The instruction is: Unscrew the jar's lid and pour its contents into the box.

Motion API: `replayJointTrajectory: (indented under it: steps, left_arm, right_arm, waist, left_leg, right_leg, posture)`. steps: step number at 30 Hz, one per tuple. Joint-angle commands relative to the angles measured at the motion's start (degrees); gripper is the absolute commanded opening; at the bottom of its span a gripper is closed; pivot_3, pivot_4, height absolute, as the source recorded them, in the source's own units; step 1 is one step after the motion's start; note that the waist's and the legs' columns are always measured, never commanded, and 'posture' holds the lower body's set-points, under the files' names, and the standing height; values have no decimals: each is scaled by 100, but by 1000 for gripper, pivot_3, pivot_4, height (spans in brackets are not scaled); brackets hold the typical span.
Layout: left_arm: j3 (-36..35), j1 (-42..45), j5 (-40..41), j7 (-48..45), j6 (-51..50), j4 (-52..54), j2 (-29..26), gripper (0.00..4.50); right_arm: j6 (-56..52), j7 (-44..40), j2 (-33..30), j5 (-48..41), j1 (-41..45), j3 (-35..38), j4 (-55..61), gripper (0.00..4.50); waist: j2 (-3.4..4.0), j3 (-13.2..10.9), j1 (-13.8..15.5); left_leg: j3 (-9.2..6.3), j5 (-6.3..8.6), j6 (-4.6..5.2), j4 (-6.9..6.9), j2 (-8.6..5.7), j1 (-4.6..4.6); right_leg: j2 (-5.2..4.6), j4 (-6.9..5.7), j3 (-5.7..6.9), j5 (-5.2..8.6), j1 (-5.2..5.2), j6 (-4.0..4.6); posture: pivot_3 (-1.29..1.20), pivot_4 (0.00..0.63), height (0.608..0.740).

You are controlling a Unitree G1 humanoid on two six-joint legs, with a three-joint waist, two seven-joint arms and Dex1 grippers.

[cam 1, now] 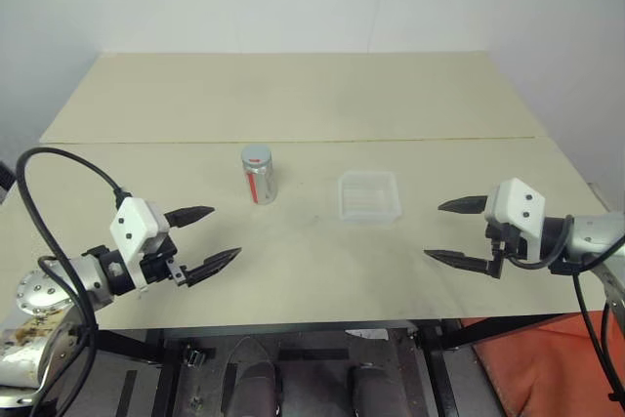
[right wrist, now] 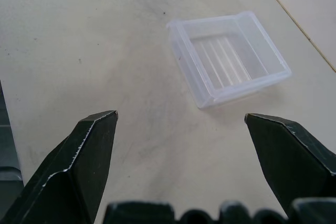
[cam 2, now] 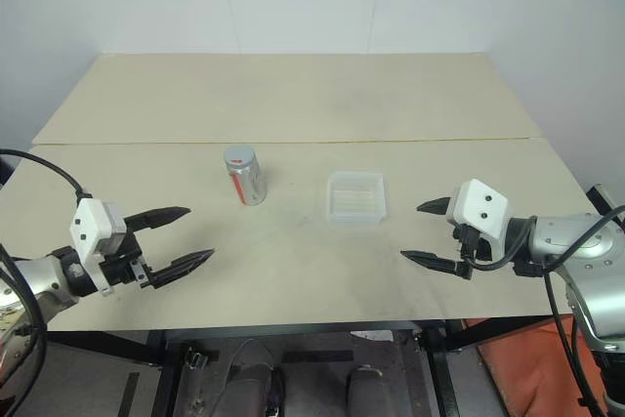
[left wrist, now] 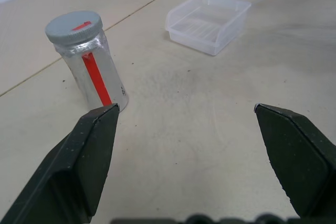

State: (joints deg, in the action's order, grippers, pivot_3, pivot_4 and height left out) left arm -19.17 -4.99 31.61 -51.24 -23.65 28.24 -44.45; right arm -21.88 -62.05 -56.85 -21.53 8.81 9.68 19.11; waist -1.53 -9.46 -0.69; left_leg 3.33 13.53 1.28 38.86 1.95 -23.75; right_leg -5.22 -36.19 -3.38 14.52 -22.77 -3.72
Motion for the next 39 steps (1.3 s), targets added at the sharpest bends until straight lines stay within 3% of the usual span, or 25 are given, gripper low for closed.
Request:
replayJointTrajectory:
  steps: [1, 27, 39]
  left_arm:
    - [-85, 6, -27, -26, 164, -3, -29, 4491]
    - [-162, -226, -111, 442, 109, 331, 50, 4491]
    - [-68, -12, -70, 181, 104, 141, -193, 4491]
  right_arm:
    - [-53, -8, -134, -37, 71, 148, 106, 4500]
    - [224, -157, -17, 116, 696, -298, -450, 4500]
    - [245, 84, 112, 171, 365, -184, -200, 4500]
  waist:
    - [0, 0, 0]
    - [0, 0, -2]
    - [0, 0, 7]
  left_leg:
    - [0, 0, 0, 0, 0, 0]
    - [0, 0, 0, 0, 0, 1]
    - [0, 0, 0, 0, 0, 0]
  right_leg:
    - [0, 0, 0, 0, 0, 0]
    - [0, -1, 0, 0, 0, 0]
    - [-1, 0, 0, 0, 0, 0]
  posture:
    - [0, 150, 740]
    - [0, 150, 740]
    - [0, 150, 740]
